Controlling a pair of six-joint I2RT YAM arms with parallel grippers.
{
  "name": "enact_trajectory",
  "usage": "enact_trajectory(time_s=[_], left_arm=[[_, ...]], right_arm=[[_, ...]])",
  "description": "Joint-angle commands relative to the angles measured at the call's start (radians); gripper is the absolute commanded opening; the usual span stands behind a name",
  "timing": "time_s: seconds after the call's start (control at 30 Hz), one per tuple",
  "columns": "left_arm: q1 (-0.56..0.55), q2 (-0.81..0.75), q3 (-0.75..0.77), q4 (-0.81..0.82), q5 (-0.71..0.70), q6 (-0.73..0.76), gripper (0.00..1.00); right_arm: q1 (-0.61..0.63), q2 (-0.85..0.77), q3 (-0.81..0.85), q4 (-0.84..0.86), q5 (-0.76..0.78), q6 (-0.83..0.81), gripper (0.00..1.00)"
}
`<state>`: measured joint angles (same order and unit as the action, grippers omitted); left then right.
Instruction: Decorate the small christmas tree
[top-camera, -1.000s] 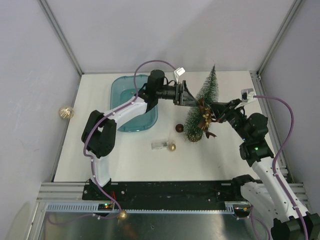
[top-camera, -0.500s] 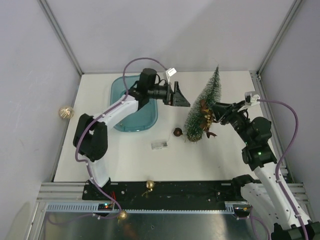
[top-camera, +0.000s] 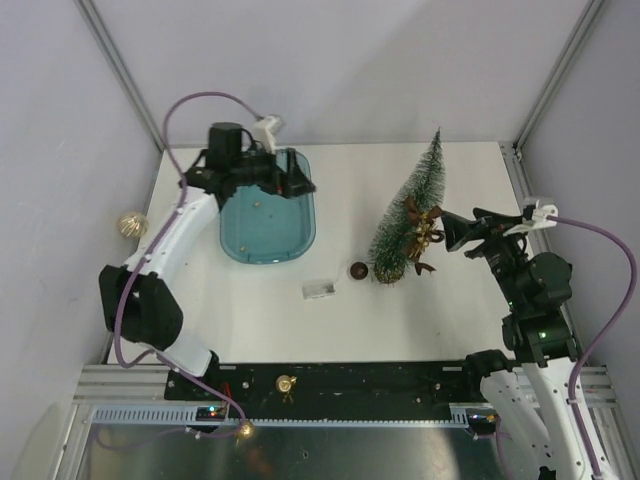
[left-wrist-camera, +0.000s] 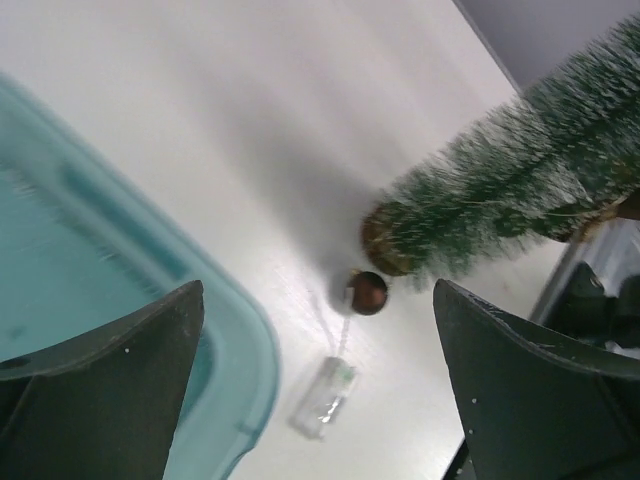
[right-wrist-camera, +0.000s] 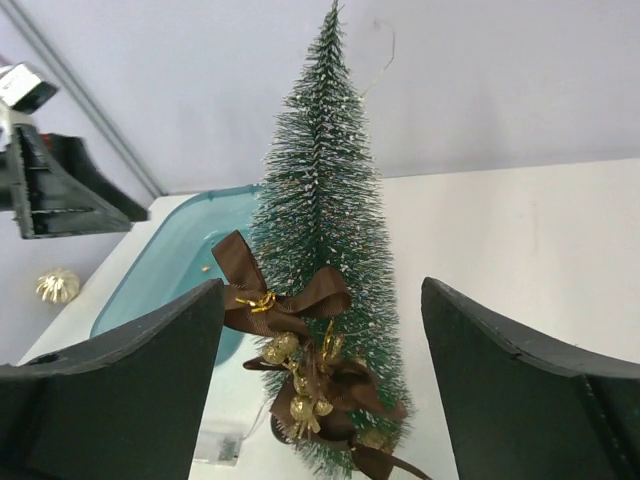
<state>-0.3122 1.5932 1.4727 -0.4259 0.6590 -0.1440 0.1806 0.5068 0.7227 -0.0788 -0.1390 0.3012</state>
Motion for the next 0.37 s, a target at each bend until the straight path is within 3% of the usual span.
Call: enact_trajectory(time_s=[0.0, 0.33], left_arm=[[0.140, -0.096, -0.029, -0.050, -0.005, 0.052, 1.00], [0.200, -0.296, -0.190, -0.060, -0.297, 0.163, 1.00]], right_arm=[[-0.013, -0.045, 0.065, -0.107, 0.085, -0.023, 0.85], [-0.017, -0.082, 0.078, -0.203, 0.125, 0.010, 0.88]])
